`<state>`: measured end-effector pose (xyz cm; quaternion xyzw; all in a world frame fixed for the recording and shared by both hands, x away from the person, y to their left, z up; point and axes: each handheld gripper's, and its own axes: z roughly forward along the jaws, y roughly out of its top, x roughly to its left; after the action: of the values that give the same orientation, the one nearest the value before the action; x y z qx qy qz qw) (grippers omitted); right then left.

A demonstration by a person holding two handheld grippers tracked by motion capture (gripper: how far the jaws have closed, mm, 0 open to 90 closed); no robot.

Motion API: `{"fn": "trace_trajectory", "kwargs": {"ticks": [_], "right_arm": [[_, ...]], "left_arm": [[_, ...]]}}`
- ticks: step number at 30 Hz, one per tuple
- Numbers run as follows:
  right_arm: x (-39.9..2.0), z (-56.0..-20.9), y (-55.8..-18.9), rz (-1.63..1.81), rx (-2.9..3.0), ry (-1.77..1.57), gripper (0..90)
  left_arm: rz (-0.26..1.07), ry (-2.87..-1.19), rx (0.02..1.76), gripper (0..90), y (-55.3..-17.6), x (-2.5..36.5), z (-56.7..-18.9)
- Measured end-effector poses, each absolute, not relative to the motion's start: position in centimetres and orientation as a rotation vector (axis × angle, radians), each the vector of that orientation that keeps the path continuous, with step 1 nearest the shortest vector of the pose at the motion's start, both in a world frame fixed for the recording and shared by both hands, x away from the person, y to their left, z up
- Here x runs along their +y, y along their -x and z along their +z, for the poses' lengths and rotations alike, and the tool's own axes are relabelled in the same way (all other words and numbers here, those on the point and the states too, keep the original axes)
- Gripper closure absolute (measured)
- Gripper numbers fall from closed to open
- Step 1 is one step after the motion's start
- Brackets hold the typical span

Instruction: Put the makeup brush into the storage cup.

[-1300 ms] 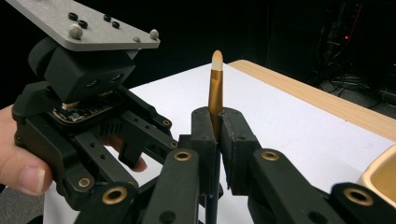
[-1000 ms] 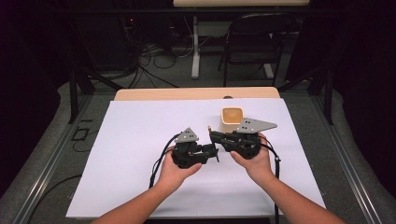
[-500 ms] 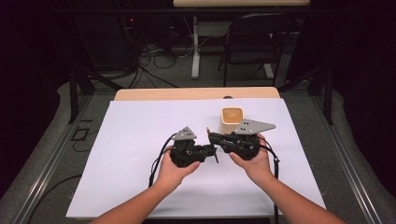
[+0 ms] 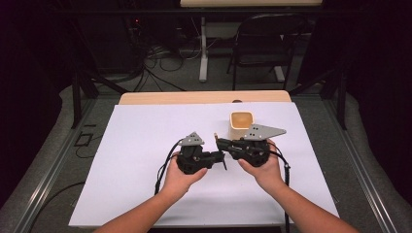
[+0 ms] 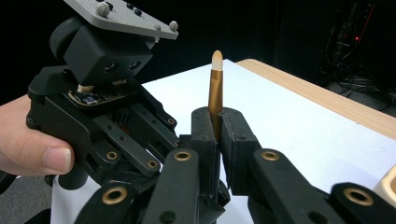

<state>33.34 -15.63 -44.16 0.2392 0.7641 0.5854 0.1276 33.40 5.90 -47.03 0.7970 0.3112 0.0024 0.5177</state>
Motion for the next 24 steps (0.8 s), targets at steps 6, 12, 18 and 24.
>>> {"fn": "trace_trajectory", "kwargs": {"ticks": [6, 12, 18, 24], "right_arm": [[-15.6, -44.16, -33.34, 1.703, 2.224, -0.695, 84.3], [-15.62, -44.19, -33.41, 1.716, 2.234, -0.695, 84.1], [-15.81, -44.19, -33.62, 1.753, 2.241, -0.706, 80.4], [-15.86, -44.18, -33.74, 1.755, 2.258, -0.716, 75.1]], "left_arm": [[0.007, -1.915, 0.742, 83.3, -33.37, 5.92, -47.02], [0.009, -1.925, 0.734, 83.5, -33.34, 6.02, -46.99], [0.026, -1.94, 0.728, 83.6, -33.31, 6.2, -46.9], [0.043, -1.97, 0.724, 83.7, -33.25, 6.41, -46.75]]}}
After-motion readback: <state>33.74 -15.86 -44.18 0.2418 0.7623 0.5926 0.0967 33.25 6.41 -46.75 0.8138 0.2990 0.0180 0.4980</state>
